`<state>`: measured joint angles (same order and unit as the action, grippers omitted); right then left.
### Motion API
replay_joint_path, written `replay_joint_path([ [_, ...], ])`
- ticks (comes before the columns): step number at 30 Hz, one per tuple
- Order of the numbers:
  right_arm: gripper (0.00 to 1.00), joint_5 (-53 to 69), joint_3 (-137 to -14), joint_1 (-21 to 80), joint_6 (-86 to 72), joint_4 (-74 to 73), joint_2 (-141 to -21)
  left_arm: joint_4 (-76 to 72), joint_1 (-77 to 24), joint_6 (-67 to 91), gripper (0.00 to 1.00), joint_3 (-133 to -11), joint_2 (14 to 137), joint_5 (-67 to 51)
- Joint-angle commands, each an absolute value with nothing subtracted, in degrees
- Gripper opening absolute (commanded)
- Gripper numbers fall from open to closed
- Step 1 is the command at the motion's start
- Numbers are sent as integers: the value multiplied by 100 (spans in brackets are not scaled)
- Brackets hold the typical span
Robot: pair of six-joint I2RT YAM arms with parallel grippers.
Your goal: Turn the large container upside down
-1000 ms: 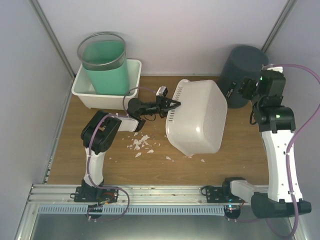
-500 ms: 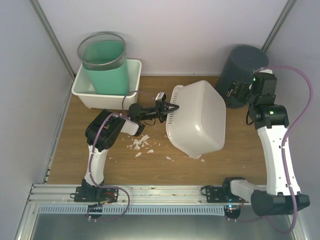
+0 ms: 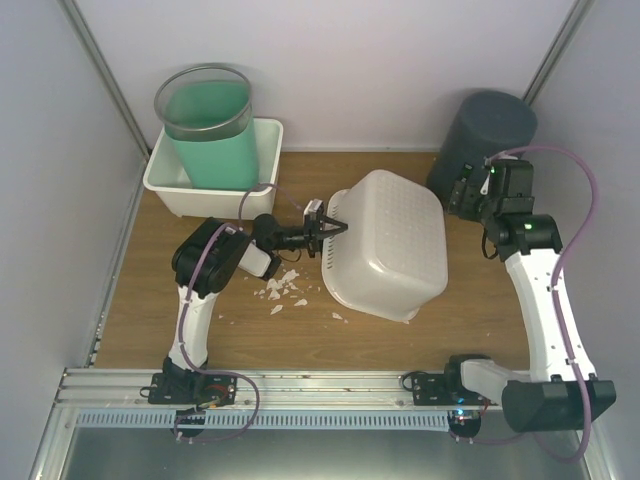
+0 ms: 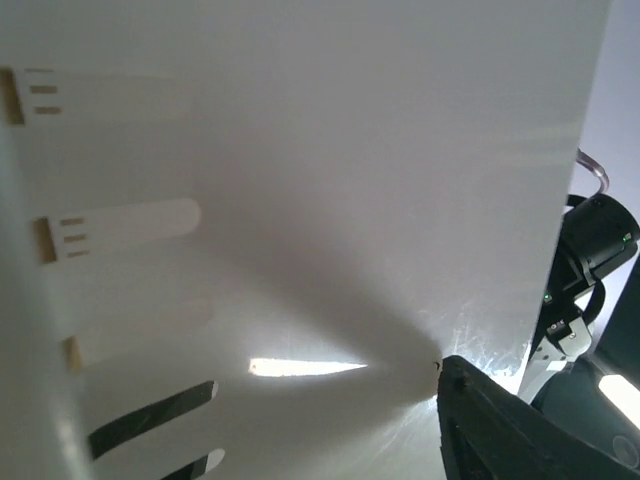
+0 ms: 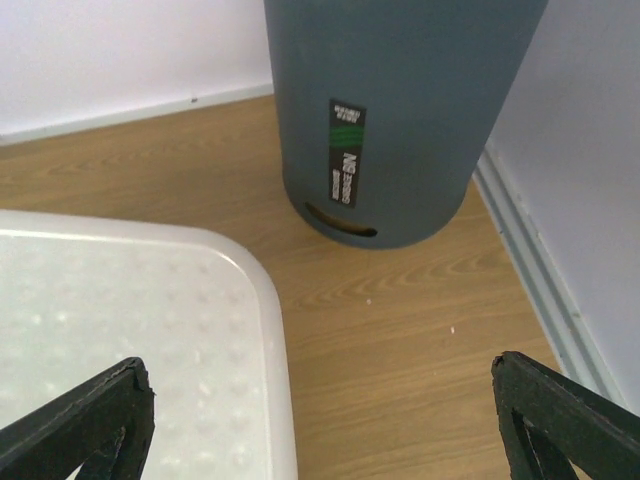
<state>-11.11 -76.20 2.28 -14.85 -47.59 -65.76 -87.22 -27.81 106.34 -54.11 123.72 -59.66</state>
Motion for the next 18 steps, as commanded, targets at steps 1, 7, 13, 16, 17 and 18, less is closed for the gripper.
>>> replay_joint_path([
  [1,91,-723,-7357,289,-1496,-4730,-6401,-9357,-2696,10170,62,-5195,12564,-6132],
  [7,92,-460,-6953,362,-1511,-4646,-6359,-8304,-2614,9281,70,-4955,12457,-6224],
  [13,92,-218,-6543,449,-1579,-4524,-6316,-6006,-2552,7717,75,-4891,11924,-6081],
  [16,92,-124,-6319,490,-1596,-4472,-6280,-4793,-2509,6907,76,-5075,11761,-5951],
  [17,92,-73,-6247,500,-1599,-4473,-6272,-4431,-2491,6682,76,-5151,11753,-5892],
  [18,92,-34,-6176,505,-1597,-4481,-6263,-4199,-2473,6525,76,-5208,11753,-5847],
])
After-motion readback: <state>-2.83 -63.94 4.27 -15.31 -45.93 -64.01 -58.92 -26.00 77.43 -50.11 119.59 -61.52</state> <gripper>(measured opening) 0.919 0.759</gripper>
